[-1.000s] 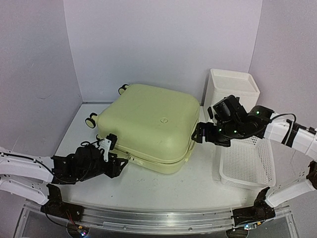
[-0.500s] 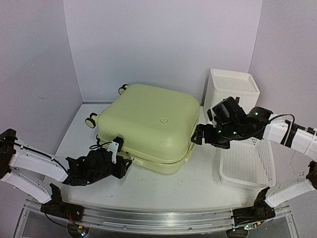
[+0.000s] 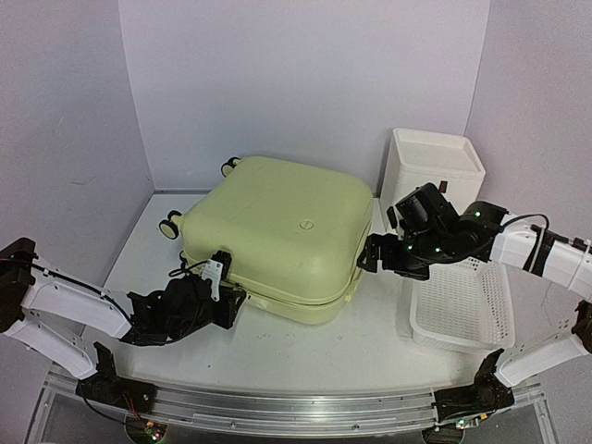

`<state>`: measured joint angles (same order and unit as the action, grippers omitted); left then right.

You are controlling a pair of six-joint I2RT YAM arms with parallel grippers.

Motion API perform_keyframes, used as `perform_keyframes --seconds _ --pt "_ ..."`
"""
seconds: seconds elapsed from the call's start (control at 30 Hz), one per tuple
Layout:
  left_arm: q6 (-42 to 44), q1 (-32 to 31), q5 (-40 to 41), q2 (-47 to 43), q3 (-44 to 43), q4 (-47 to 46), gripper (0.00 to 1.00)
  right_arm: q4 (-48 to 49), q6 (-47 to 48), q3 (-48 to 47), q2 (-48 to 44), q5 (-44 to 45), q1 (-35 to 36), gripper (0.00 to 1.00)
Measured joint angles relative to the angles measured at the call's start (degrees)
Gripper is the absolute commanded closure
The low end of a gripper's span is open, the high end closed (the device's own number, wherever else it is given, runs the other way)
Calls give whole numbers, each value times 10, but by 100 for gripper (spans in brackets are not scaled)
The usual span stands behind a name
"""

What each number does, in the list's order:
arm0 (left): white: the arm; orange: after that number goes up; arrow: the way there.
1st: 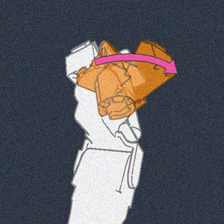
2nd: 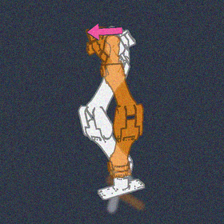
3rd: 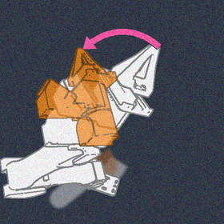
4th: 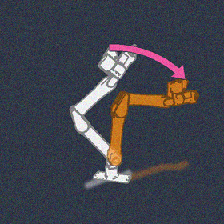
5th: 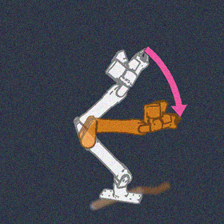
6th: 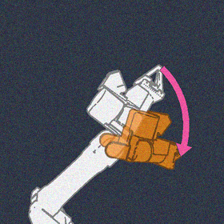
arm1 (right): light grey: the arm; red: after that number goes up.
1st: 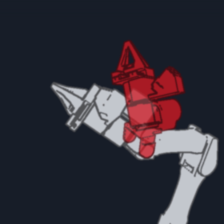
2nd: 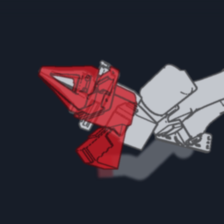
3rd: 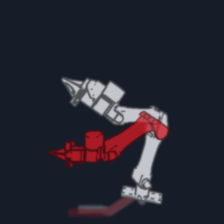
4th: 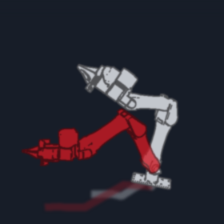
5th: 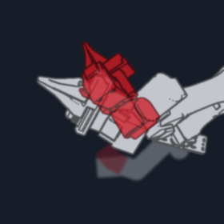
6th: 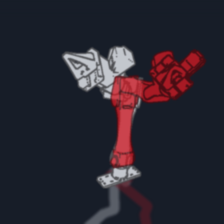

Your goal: Open, take out, and arrange the luggage

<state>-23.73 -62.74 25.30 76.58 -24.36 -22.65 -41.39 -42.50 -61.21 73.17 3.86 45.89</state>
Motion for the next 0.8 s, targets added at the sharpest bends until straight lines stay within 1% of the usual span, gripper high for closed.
perform_keyframes --seconds 0.1,0.37,0.63,0.8 --pt "3 0 6 0 0 0 73 0 -1 1 0 0 0 2" --pt "16 1 13 0 0 -3 79 0 -3 1 0 -2 0 2" --pt "43 4 -1 -3 -1 -4 84 0 -4 1 0 -2 0 2" --pt "45 10 -14 -10 0 -5 87 0 -4 1 0 -3 0 2"
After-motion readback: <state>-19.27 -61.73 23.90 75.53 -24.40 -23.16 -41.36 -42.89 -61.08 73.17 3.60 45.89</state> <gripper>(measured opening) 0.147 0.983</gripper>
